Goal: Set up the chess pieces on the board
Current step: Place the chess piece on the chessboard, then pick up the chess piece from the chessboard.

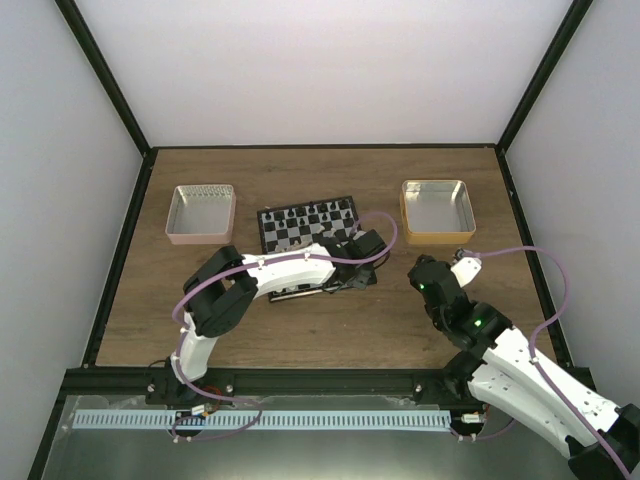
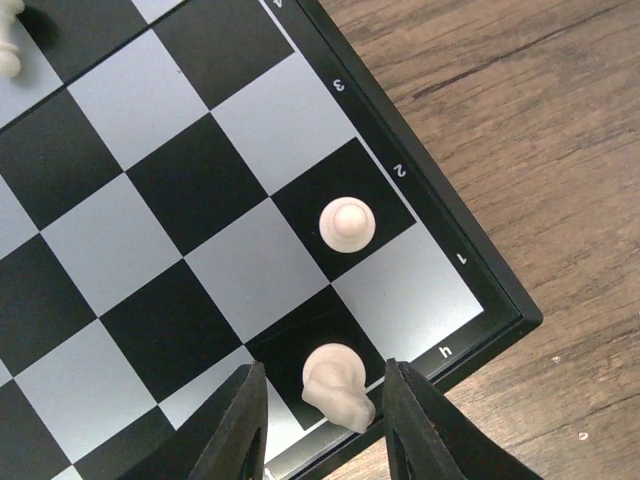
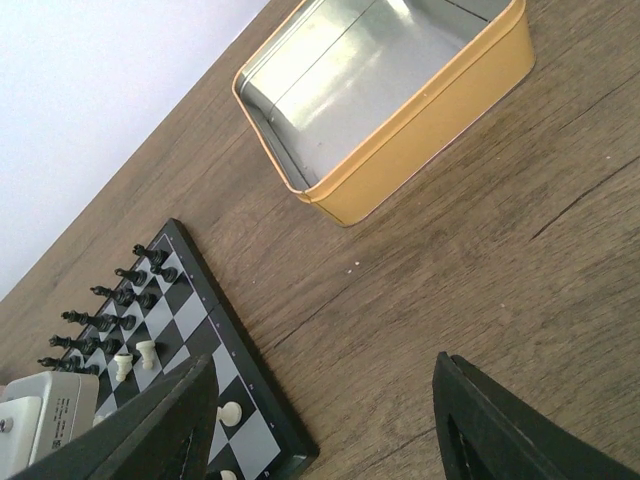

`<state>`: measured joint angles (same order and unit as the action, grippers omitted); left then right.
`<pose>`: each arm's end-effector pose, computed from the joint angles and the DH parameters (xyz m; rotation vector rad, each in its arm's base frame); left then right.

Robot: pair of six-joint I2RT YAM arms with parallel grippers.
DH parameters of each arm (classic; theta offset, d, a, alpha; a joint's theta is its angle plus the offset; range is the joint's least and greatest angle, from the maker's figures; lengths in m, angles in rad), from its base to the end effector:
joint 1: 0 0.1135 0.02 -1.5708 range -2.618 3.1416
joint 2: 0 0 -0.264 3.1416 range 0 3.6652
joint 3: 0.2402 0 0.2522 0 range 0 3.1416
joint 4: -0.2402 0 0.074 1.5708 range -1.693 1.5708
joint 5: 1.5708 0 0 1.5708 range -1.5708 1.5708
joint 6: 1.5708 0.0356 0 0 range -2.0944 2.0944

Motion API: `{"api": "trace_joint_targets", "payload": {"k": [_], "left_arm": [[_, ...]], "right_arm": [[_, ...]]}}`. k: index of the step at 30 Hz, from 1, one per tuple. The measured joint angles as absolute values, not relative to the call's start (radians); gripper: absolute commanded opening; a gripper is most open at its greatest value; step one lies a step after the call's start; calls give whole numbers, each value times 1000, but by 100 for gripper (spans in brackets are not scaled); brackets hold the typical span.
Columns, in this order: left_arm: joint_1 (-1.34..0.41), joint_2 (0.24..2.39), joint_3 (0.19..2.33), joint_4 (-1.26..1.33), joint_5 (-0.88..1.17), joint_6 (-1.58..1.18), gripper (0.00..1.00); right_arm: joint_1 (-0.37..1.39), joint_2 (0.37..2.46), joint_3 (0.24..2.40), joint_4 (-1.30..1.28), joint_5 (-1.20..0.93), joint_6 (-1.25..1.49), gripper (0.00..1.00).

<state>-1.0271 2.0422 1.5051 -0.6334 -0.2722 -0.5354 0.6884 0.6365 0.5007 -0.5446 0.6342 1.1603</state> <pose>0.2271 -0.3573 0.1752 0.5771 2.6043 -0.1216 0.1202 0.0716 0.2321 0.8108 1.9653 0.3848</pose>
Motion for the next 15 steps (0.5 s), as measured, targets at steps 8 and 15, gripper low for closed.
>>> {"api": "trace_joint_targets", "payload": {"k": [8, 15], "left_arm": [[-1023, 2031, 1518, -659, -265, -537, 39], [-981, 1915, 1490, -679, -302, -538, 38]], "right_arm": [[688, 628, 499, -524, 609, 1130, 60], [688, 632, 486, -494, 565, 1111, 59]]}}
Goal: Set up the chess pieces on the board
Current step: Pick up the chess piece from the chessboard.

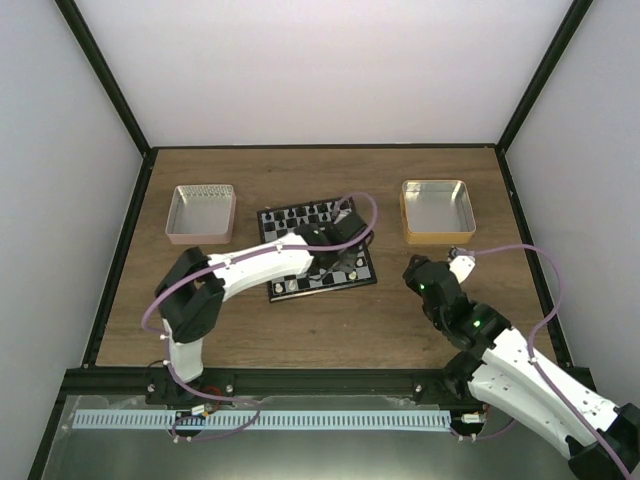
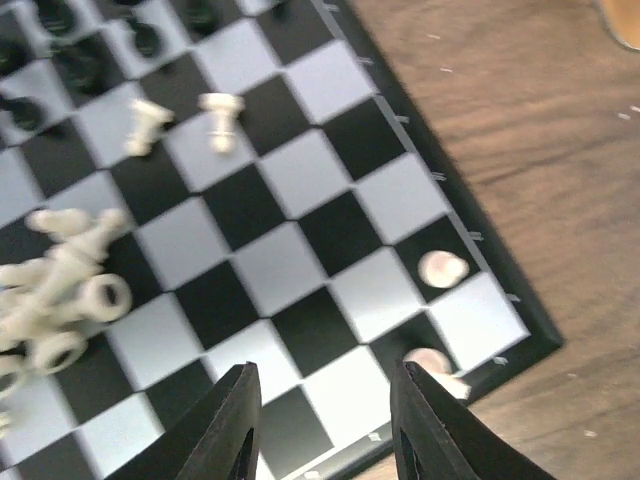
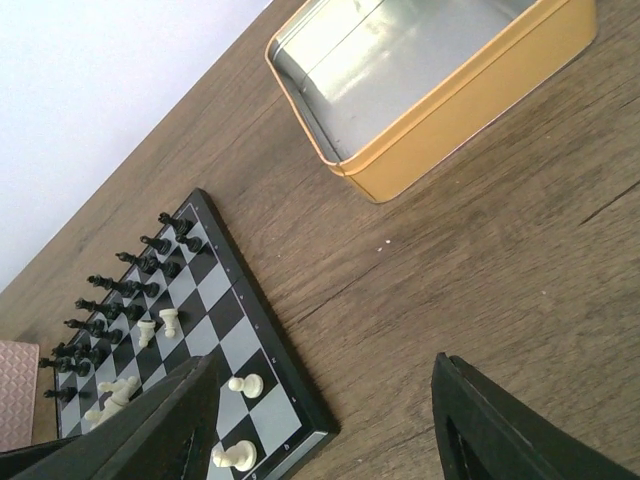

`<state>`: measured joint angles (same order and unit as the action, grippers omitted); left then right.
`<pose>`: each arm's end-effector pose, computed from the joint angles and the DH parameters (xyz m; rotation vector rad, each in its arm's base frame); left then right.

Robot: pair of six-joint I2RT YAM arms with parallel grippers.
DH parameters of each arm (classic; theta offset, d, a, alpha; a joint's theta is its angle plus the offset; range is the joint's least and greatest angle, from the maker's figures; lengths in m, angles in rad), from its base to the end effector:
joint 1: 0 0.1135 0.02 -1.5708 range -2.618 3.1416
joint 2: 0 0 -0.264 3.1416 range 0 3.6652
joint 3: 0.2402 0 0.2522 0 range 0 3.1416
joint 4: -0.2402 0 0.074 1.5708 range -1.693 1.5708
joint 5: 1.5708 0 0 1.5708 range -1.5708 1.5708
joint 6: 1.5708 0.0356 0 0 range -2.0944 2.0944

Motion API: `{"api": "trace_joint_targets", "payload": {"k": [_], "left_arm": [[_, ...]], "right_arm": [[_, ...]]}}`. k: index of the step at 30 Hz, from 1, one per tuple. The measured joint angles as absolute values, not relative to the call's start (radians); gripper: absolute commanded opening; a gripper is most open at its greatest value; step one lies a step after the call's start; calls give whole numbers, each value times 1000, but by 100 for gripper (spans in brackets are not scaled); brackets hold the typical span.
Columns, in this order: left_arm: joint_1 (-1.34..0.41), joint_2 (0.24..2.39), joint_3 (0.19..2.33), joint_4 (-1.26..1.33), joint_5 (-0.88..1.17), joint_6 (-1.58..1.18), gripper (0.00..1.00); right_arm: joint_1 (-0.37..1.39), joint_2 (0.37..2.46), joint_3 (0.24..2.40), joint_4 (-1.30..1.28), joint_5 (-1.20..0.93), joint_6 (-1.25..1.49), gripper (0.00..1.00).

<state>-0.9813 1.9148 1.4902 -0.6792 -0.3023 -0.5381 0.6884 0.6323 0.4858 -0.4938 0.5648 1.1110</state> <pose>0.2343 -0.3312 0.2194 0.4789 2.5534 -0.1386 0.1215 0.0752 0.2309 0.7430 1.9985 0.4488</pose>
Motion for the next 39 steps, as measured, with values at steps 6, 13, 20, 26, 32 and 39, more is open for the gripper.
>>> {"api": "trace_joint_targets", "payload": {"k": [6, 13, 20, 26, 32, 39], "left_arm": [[-888, 1813, 1370, -683, -342, -544, 37], [-736, 1695, 1148, -662, -346, -580, 34], [-612, 1623, 992, -605, -267, -622, 34], [-580, 1621, 995, -529, -215, -620, 34], [-547, 1664, 1057, -491, -203, -597, 33], [-533, 1765, 1127, -466, -196, -564, 25]], "right_arm": [[688, 658, 479, -457, 540, 1087, 58], [688, 694, 476, -410, 509, 1058, 58], [688, 719, 476, -384, 491, 1043, 58], [688, 725, 476, -372, 485, 1030, 58], [688, 725, 476, -372, 482, 1029, 58], [688, 725, 476, -373, 483, 1029, 58]]}}
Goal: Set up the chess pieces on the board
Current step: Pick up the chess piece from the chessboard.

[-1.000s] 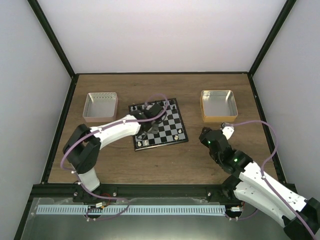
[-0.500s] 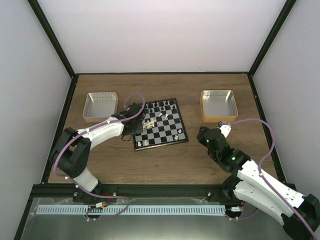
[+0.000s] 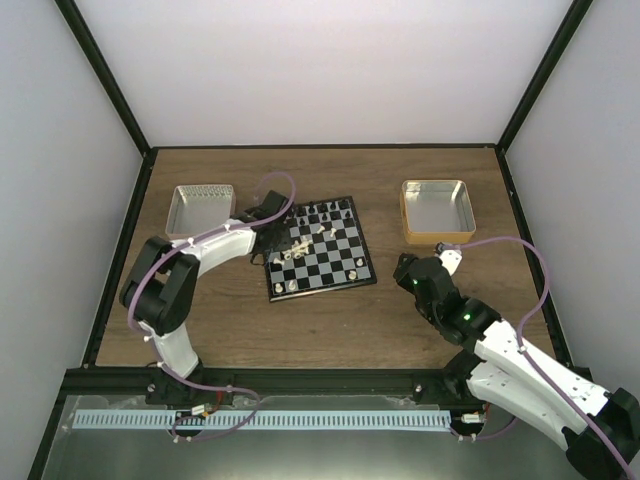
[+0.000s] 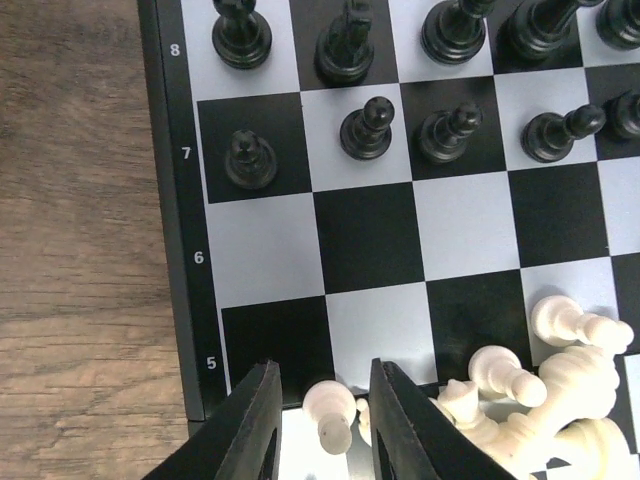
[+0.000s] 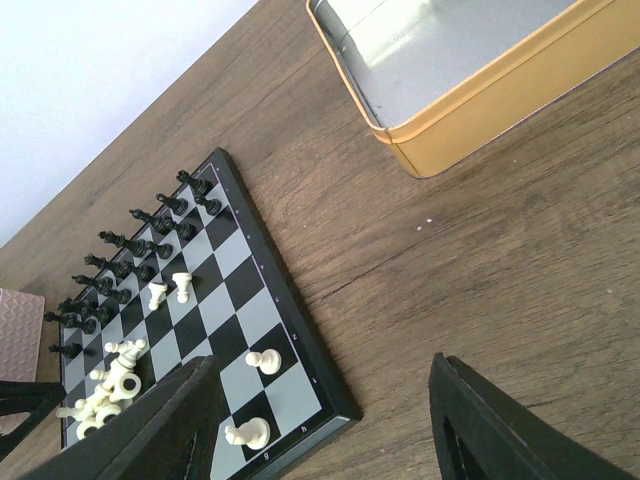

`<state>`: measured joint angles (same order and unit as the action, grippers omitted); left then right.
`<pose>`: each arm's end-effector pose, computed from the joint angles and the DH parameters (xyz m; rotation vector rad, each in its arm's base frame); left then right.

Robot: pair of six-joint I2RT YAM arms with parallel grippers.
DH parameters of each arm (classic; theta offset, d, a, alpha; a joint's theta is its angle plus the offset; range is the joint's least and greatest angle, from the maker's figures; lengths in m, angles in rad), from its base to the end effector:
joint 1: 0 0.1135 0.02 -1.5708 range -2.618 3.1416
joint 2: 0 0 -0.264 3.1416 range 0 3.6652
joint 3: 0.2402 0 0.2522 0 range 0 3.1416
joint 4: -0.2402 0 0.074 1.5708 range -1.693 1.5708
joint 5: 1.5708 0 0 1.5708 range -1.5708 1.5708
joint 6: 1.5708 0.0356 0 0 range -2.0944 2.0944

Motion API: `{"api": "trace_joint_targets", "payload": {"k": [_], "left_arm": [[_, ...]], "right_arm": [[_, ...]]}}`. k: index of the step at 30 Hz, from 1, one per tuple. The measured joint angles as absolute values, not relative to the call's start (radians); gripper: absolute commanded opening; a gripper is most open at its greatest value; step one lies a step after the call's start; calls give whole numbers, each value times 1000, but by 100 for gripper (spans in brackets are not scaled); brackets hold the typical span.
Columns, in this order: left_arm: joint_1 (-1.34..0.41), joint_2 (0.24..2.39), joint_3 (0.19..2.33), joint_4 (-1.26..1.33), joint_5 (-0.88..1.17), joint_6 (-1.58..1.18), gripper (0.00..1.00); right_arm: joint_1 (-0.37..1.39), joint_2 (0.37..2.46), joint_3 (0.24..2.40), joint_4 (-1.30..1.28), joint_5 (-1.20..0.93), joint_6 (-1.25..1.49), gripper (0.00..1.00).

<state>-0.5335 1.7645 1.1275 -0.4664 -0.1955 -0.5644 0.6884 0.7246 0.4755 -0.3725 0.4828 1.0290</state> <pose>0.3070 -0.1733 0.1779 -0.1024 2.6400 -0.1071 0.1343 0.0891 0.2248 0.6279 2.0580 0.4868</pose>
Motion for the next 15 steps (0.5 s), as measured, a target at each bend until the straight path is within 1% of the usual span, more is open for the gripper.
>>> {"api": "trace_joint_targets", "payload": {"k": [3, 6, 10, 15], "left_arm": [[-532, 1782, 1132, -466, -196, -559, 19], [-531, 1789, 1133, -465, -196, -553, 14], [-530, 1794, 1134, -465, -196, -548, 14], [-530, 1798, 1134, -465, -196, -546, 18]], "right_arm": [[688, 725, 476, -373, 482, 1029, 58], [688, 725, 476, -373, 483, 1028, 58], [688, 725, 476, -373, 483, 1028, 58], [688, 725, 476, -373, 483, 1029, 58]]}}
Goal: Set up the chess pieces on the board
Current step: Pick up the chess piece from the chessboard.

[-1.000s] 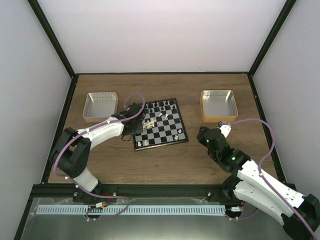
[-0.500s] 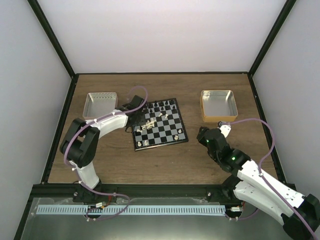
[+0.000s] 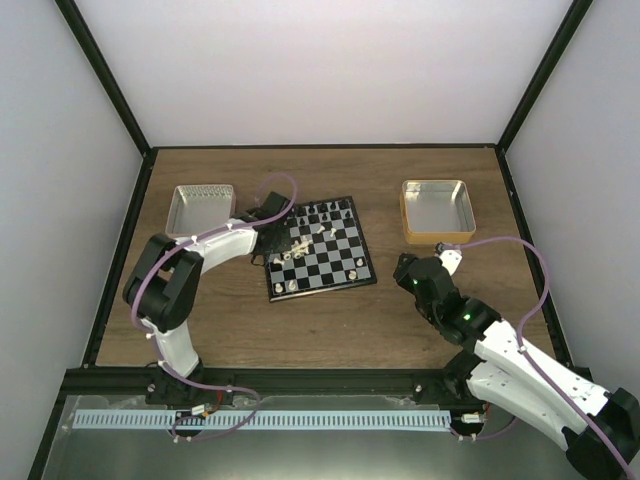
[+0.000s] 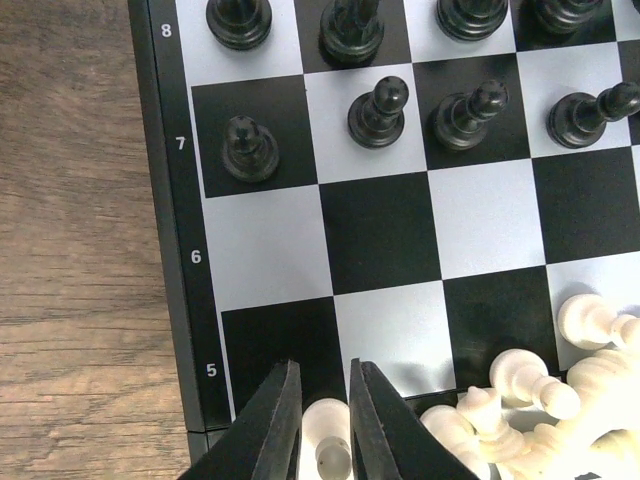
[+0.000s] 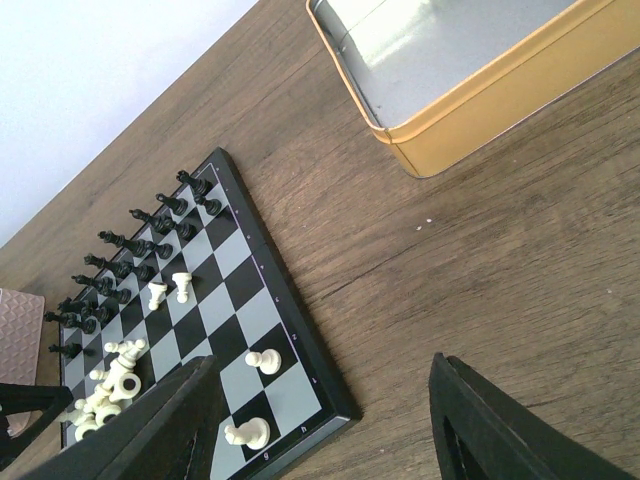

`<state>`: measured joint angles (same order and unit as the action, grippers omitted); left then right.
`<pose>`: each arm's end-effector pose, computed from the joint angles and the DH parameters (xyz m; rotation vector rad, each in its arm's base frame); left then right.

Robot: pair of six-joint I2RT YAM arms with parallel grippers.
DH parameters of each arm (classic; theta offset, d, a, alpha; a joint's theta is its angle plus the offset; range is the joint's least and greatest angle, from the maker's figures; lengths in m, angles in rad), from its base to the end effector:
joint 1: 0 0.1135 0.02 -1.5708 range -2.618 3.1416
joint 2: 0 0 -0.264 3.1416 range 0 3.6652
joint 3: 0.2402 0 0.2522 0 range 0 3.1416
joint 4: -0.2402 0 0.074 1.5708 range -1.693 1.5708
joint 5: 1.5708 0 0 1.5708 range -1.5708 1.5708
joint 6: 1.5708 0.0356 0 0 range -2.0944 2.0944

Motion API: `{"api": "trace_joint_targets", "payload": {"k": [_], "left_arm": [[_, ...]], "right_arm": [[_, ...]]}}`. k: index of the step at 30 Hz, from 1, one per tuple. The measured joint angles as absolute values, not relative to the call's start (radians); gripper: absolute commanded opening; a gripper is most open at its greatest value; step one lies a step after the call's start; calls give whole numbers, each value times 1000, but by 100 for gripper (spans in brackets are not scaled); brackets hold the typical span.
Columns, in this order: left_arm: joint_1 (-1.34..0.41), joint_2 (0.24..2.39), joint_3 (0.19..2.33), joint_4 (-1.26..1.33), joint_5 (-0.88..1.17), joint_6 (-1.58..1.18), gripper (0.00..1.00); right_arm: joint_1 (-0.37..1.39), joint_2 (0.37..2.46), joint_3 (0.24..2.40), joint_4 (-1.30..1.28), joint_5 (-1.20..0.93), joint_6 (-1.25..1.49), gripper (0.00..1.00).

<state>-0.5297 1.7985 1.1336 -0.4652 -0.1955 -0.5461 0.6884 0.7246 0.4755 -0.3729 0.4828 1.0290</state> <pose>0.3106 -0.1738 0.1683 -0.0803 2.6635 -0.0814 0.1343 0.0891 0.2248 0.6279 2.0583 0.4865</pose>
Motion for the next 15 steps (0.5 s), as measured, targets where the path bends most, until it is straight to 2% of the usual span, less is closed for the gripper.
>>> {"api": "trace_joint_targets", "payload": {"k": [5, 9, 15], "left_arm": [[-530, 1805, 1134, -465, -184, -545, 18], [-530, 1811, 1133, -466, -175, -544, 10], [-529, 1811, 1133, -466, -181, -540, 6]], "right_arm": [[688, 725, 476, -373, 483, 1029, 58], [688, 725, 476, -373, 483, 1029, 58], [688, 725, 476, -373, 483, 1029, 58]]}}
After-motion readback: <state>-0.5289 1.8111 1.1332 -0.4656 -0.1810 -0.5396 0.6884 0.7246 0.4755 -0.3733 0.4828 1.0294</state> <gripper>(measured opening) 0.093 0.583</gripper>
